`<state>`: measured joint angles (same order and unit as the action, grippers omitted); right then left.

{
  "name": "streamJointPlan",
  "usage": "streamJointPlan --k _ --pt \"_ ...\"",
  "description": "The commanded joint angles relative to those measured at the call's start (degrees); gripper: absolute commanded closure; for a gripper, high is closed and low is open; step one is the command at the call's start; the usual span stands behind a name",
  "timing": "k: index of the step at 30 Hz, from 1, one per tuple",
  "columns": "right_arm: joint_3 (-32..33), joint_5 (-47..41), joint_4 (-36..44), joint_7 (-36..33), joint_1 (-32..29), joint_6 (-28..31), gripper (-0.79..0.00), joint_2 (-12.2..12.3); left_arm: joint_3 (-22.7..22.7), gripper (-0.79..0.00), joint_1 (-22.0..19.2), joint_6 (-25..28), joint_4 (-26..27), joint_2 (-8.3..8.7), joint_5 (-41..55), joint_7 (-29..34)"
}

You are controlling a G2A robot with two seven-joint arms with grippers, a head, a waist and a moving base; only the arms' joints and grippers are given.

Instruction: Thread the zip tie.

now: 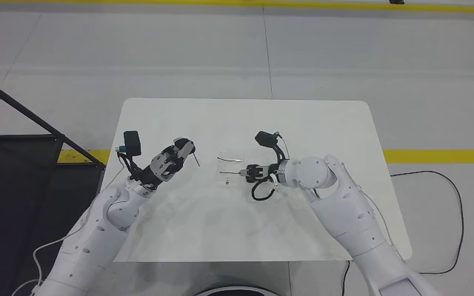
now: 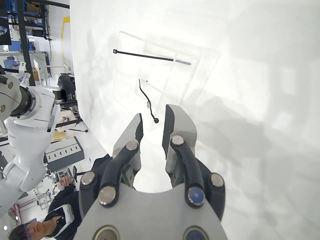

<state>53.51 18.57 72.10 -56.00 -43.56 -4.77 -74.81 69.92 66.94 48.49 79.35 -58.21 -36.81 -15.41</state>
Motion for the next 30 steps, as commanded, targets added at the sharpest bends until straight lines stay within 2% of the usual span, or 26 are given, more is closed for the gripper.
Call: streamJointPlan --k 1,18,20,30 --pt "0.00 -0.09 -0.16 -0.03 0.04 0.08 -0.179 -0.01 0.00 0.000 0.00 0.00 0.00 0.00 0.00 0.00" --pt "0.70 -0.97 -0.11 0.35 -0.15 0.88 -0.055 0.11 0.00 0.000 0.00 0.00 0.00 0.00 0.00 0.00" --pt "1.12 -1.13 0.51 0.81 -0.59 1.16 -0.006 0.22 0.00 0.000 0.00 0.00 0.00 0.00 0.00 0.00" --pt "2.64 -0.59 3.20 0.79 -2.65 1.23 0.000 0.93 0.00 0.000 0.00 0.00 0.00 0.00 0.00 0.00"
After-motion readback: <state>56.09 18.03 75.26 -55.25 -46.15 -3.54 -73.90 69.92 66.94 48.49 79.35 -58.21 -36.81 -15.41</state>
